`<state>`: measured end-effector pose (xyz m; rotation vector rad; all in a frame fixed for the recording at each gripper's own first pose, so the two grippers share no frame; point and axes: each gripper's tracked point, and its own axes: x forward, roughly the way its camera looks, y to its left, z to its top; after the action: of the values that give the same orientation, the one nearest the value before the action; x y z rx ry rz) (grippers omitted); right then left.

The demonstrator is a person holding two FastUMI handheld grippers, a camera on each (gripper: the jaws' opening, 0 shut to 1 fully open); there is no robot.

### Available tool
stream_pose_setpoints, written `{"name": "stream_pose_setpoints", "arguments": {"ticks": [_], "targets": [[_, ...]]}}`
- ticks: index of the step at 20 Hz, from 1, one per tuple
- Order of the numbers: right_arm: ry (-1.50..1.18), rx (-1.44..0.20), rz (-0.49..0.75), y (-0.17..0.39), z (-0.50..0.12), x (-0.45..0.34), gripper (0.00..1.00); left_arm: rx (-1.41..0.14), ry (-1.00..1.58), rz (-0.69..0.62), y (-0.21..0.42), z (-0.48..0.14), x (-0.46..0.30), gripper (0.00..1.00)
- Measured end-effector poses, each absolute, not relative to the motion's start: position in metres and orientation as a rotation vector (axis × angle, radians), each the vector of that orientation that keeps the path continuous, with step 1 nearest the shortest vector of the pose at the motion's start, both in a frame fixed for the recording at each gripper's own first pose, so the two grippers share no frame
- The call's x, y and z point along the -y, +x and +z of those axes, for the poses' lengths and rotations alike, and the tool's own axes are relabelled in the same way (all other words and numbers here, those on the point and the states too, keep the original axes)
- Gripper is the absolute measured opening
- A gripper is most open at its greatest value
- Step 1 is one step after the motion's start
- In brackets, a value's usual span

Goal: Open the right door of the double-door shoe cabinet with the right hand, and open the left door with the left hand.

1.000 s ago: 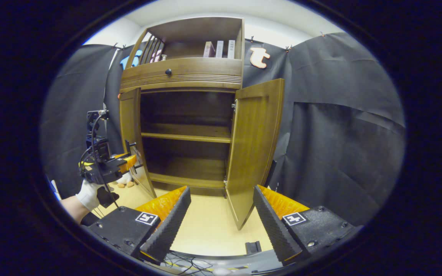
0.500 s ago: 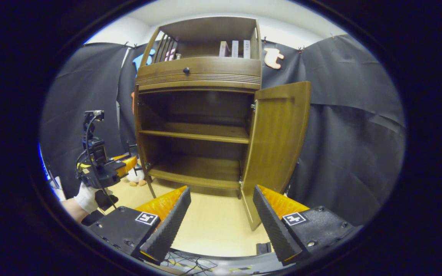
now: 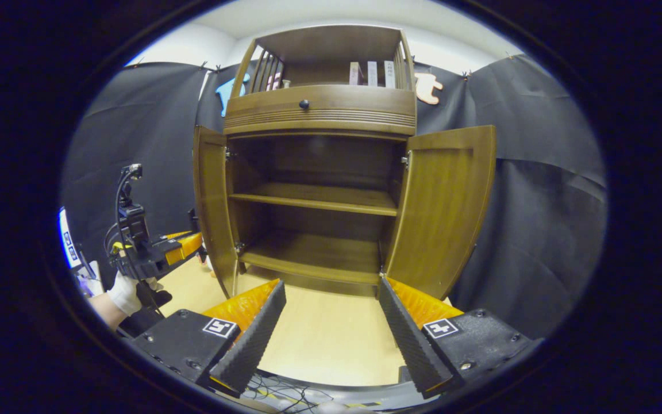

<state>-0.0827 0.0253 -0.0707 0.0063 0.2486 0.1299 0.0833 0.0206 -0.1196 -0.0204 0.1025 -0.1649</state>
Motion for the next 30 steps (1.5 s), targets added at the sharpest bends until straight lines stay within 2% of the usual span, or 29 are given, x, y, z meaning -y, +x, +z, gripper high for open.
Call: {"name": "stream_pose_setpoints", "arguments": {"ticks": [8, 9, 10, 11, 13, 14, 22, 30], "targets": [[0.008, -0.261, 0.159, -0.080, -0.075, -0.041, 1.00, -0.107, -0.055, -0.103, 0.076, -0.122, -0.069, 0.21], [0.006, -0.263, 0.163, -0.068, -0.075, -0.036, 1.00, -0.105, -0.050, -0.097, 0.077, -0.121, -0.078, 0.29], [0.003, -0.265, 0.168, -0.068, -0.076, -0.039, 1.00, -0.101, -0.046, -0.101, 0.077, -0.120, -0.084, 0.29], [0.001, -0.267, 0.173, -0.068, -0.077, -0.041, 1.00, -0.096, -0.043, -0.102, 0.073, -0.118, -0.091, 0.18], [-0.004, -0.275, 0.186, -0.067, -0.079, -0.048, 1.00, -0.102, -0.052, -0.073, 0.082, -0.123, -0.110, 0.12], [-0.006, -0.280, 0.197, -0.067, -0.081, -0.052, 1.00, -0.111, -0.050, -0.066, 0.083, -0.125, -0.122, 0.02], [-0.013, -0.285, 0.214, -0.065, -0.082, -0.062, 1.00, -0.104, -0.079, -0.196, 0.094, -0.122, -0.155, 0.02], [-0.027, -0.299, 0.232, -0.062, -0.083, -0.069, 1.00, -0.134, -0.174, -0.429, 0.099, -0.123, -0.162, 0.03]]}}
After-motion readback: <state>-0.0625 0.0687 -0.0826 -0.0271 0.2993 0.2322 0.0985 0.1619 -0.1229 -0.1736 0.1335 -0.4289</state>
